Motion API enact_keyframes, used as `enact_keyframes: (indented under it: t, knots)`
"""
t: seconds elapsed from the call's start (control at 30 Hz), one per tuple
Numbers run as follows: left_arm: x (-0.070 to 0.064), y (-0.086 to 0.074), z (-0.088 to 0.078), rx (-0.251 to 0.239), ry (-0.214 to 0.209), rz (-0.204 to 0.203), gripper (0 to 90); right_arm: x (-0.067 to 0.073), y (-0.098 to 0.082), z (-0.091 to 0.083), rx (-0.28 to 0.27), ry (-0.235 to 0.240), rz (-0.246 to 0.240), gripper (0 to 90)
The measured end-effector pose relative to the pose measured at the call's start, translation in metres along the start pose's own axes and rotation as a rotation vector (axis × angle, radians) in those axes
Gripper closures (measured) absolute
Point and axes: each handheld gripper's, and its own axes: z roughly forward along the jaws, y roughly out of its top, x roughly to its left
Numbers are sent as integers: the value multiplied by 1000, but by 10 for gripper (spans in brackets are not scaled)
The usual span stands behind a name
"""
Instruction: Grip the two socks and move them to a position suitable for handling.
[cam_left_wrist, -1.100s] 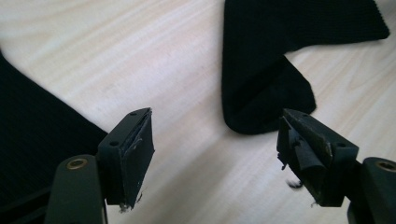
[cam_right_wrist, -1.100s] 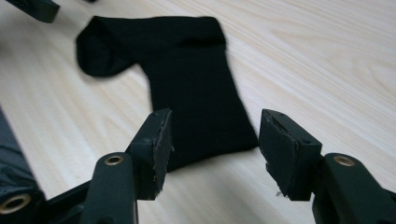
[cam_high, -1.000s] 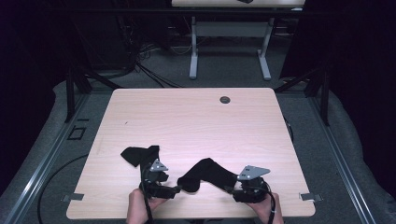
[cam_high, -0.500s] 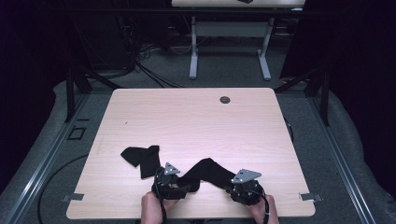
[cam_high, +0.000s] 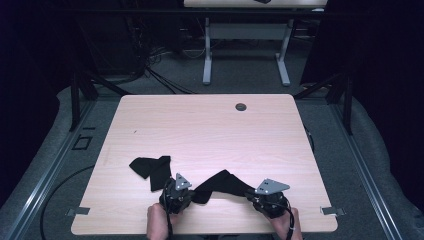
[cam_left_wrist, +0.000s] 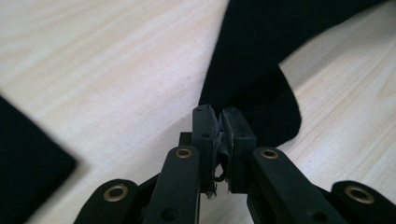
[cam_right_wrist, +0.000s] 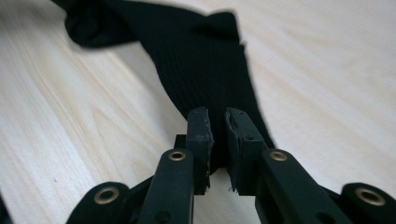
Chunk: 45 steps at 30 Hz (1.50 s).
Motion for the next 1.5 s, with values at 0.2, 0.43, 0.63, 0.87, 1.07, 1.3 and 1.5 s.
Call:
enact_keyframes:
  t: [0.2,0.43,0.63,0.87,1.07,1.3,1.5]
  knots:
    - [1,19,-25,-31,5,90,854,-6,14,-24,-59,3,4,804]
    - [-5,29,-56,4,-123,163,848,3,20,-62,-89,63,18,803]
    - [8,42,-37,105,-169,178,651,-14,32,-68,-41,124,98,763]
    - [32,39,-6,69,-121,28,457,-70,39,8,72,-45,181,574]
    - [25,20,-20,2,-131,-62,357,-63,28,-11,25,37,96,486]
    - [-5,-4,-20,20,-183,-85,329,-65,12,1,66,90,177,471]
    - [-22,-14,-6,48,-149,-75,383,-62,8,22,118,93,201,586]
